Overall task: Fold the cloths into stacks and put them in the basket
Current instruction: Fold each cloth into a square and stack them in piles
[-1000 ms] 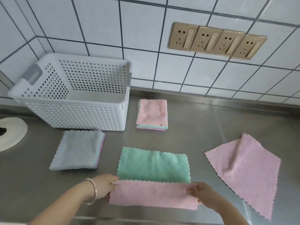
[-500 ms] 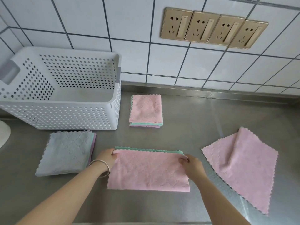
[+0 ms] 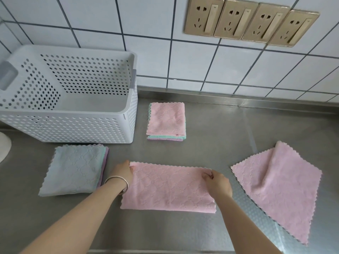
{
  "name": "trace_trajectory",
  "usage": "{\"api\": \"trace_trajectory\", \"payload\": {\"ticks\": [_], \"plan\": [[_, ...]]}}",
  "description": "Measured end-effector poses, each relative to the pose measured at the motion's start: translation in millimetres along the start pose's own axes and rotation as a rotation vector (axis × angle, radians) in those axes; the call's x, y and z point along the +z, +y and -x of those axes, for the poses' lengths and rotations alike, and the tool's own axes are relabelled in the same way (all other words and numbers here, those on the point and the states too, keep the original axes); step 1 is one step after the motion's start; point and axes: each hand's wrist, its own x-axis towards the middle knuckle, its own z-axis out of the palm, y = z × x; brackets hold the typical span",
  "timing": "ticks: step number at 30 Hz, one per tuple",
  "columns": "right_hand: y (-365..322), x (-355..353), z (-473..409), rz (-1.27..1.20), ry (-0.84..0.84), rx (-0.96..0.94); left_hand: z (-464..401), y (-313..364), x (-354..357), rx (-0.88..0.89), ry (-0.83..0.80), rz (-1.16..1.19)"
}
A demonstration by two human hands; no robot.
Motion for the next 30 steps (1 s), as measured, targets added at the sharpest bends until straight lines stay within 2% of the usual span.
{"api": "trace_trajectory", "payload": {"ticks": [4, 6, 8, 10, 12, 14, 16, 19, 21, 25, 30], "plan": [[-2, -2, 0, 0.041, 0.014, 0.071, 0, 5, -1, -0.013, 0.053, -0.162], [1, -4, 3, -0.017, 0.043, 0.116, 6, 8, -1, 0.005, 0.176, -0.243], [8, -6, 9, -0.085, 0.078, 0.129, 11, 9, 3, 0.135, 0.369, -0.254], [16, -5, 18, -0.146, 0.109, 0.117, 19, 14, 13, 0.312, 0.444, -0.256], [24, -2, 30, -0.201, 0.113, 0.104, 29, 24, 29, 0.508, 0.391, -0.278], [32, 3, 42, -0.260, 0.102, 0.097, 42, 36, 47, 0.718, 0.268, -0.343], [35, 8, 52, -0.272, 0.073, 0.094, 51, 46, 61, 0.803, 0.109, -0.437], [35, 14, 61, -0.228, 0.021, 0.103, 52, 54, 73, 0.845, -0.008, -0.659], [34, 15, 63, -0.190, -0.015, 0.122, 52, 50, 76, 0.795, -0.143, -0.672], [31, 12, 63, -0.105, -0.099, 0.175, 46, 50, 73, 0.740, -0.149, -0.659], [31, 10, 63, -0.070, -0.136, 0.138, 49, 58, 64, 0.705, -0.196, -0.617]]}}
